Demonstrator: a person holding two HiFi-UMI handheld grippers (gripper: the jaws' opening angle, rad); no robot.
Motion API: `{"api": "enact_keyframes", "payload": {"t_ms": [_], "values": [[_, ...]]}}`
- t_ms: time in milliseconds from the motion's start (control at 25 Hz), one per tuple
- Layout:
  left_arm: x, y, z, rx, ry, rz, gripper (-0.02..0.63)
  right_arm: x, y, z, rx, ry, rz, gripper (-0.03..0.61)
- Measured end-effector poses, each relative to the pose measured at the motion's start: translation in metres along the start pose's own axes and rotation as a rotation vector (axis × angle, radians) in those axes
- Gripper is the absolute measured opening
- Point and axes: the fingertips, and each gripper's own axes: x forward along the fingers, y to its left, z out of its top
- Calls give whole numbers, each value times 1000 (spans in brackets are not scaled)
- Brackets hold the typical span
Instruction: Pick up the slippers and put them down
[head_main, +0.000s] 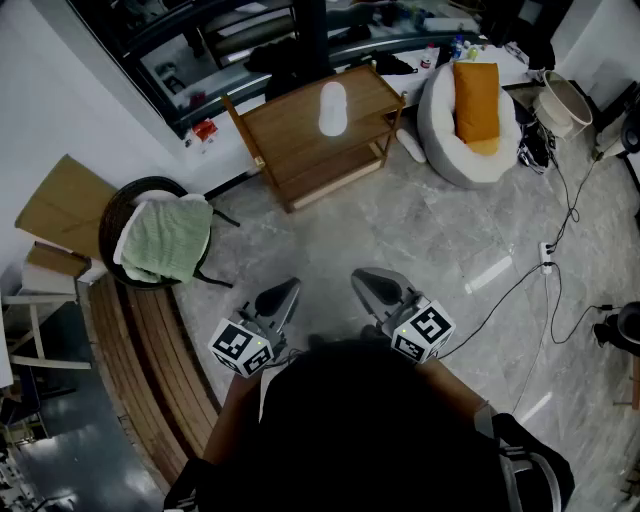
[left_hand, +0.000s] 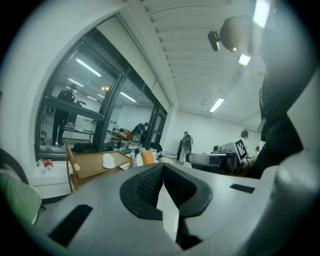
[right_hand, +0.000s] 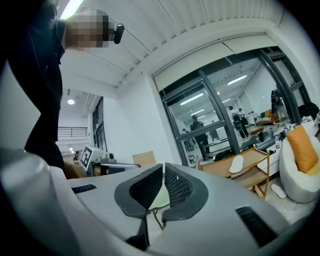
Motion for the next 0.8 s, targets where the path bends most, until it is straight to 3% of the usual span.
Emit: {"api": "enact_keyframes", "payload": {"t_ms": [400, 600, 800], "values": [[31, -12, -10, -29, 33, -10, 12, -11, -18, 4, -27, 9, -14, 25], [39, -15, -18, -55, 53, 1, 11, -12, -12, 7, -18, -19, 48, 26], [48, -23, -17, -55, 60, -3, 11, -16, -15, 1, -37, 22, 60, 26]]}}
